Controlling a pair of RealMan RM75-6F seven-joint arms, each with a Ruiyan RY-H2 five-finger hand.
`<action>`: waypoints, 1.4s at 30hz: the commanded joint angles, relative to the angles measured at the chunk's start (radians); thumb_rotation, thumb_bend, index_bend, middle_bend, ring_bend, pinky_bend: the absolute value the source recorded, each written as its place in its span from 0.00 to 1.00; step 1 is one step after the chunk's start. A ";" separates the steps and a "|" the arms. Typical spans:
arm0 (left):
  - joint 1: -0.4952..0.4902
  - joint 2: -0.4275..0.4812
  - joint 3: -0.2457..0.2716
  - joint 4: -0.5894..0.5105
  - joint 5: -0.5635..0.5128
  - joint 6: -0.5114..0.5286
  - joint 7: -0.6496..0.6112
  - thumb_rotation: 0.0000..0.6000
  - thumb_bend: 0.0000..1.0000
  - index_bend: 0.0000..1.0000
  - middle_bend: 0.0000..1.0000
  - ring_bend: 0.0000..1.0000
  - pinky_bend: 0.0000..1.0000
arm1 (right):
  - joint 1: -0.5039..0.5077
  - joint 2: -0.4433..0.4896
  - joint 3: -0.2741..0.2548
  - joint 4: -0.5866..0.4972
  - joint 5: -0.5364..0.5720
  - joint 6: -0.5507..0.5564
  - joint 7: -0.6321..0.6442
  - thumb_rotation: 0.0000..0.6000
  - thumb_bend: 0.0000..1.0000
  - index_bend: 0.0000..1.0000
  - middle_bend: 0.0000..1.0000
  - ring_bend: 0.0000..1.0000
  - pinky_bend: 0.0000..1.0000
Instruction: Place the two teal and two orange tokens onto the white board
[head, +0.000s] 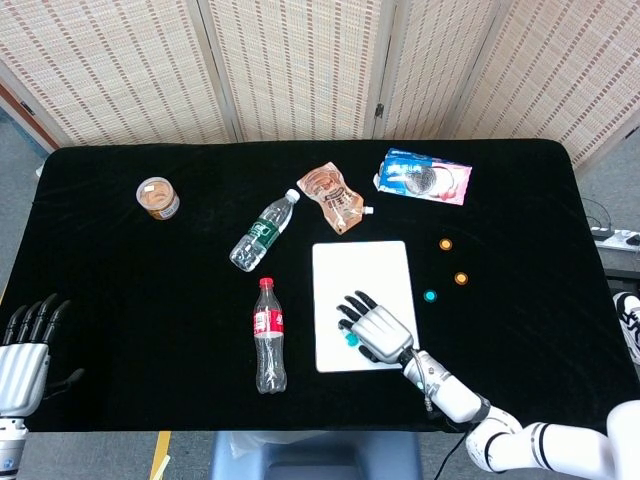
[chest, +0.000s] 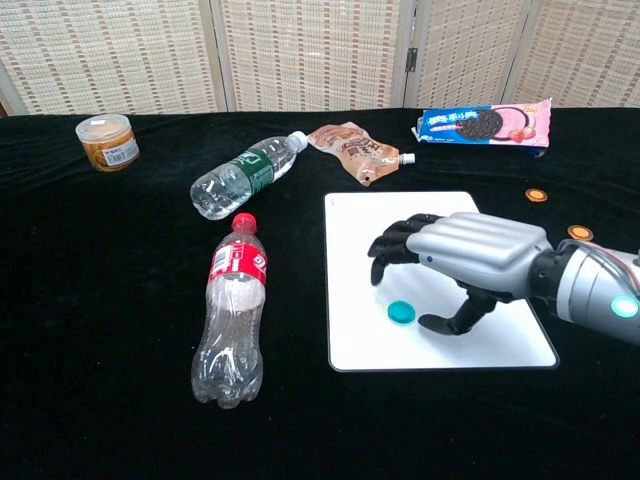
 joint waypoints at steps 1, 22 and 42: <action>-0.002 0.000 -0.001 -0.001 0.001 -0.001 0.001 1.00 0.17 0.00 0.00 0.01 0.00 | -0.019 0.022 0.000 -0.010 0.010 0.043 0.008 1.00 0.43 0.17 0.13 0.03 0.00; -0.017 0.001 -0.004 -0.026 0.010 -0.014 0.028 1.00 0.17 0.00 0.00 0.01 0.00 | -0.117 0.096 0.018 0.203 0.152 0.106 0.170 1.00 0.43 0.38 0.14 0.04 0.00; -0.017 0.004 -0.004 -0.026 -0.001 -0.018 0.028 1.00 0.17 0.00 0.00 0.01 0.00 | -0.071 0.000 0.026 0.350 0.155 0.045 0.193 1.00 0.43 0.38 0.14 0.03 0.00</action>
